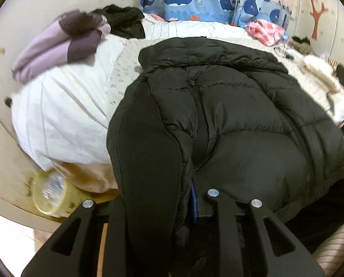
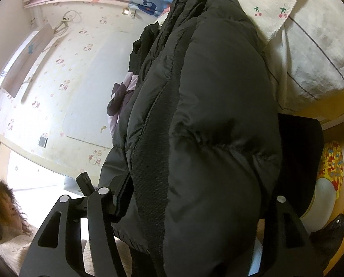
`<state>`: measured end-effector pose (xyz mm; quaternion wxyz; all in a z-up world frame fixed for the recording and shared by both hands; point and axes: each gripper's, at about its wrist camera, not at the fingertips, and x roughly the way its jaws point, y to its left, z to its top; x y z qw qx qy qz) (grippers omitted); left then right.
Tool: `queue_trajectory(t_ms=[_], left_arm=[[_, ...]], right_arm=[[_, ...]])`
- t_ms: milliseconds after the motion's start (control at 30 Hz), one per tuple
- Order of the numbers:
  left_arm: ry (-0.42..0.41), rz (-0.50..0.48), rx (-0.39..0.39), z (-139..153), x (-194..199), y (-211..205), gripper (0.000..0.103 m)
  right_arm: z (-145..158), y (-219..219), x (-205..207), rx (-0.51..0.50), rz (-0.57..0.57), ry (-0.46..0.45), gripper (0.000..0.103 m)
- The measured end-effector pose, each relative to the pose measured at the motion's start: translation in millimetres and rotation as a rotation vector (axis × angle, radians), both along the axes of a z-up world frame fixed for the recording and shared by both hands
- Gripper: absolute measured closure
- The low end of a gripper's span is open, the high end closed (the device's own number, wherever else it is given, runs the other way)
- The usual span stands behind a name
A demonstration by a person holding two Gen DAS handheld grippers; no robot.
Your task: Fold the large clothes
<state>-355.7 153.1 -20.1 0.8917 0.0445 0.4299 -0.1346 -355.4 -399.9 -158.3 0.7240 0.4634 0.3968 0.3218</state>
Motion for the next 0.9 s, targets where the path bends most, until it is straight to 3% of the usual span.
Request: queue_trajectory(t_ms=[67, 100, 167, 300, 400, 467, 700, 867, 900], left_arm=[[0.046, -0.004, -0.117, -3, 4, 12, 0.076], [0.096, -0.016, -0.249, -8, 9, 26, 0.072], [0.151, -0.022, -0.427, -20, 15, 48, 0.061], [0.259, -0.015, -0.673, -52, 26, 80, 0.047], [0.316, -0.007, -0.883, -76, 31, 101, 0.035], [0.337, 0.023, -0.974, -89, 32, 111, 0.027], [0.381, -0.049, -1.082, -98, 31, 107, 0.019], [0.383, -0.069, -1.068, -95, 37, 98, 0.018], [0.378, -0.061, -1.054, -94, 40, 97, 0.018]], right_arm=[[-1, 0, 0, 0.0, 0.002, 0.009, 0.034], [-3, 1, 1, 0.009, 0.004, 0.015, 0.03], [-4, 0, 0, 0.034, 0.004, 0.011, 0.025], [-7, -6, -1, 0.118, -0.008, -0.015, 0.014], [-6, -10, -1, 0.164, -0.015, -0.031, 0.012], [-5, -10, -2, 0.178, -0.01, -0.04, 0.011], [6, -11, -3, 0.232, 0.003, -0.096, 0.011], [13, -3, 0, 0.174, 0.03, -0.092, 0.012], [13, -3, 0, 0.155, 0.034, -0.093, 0.018]])
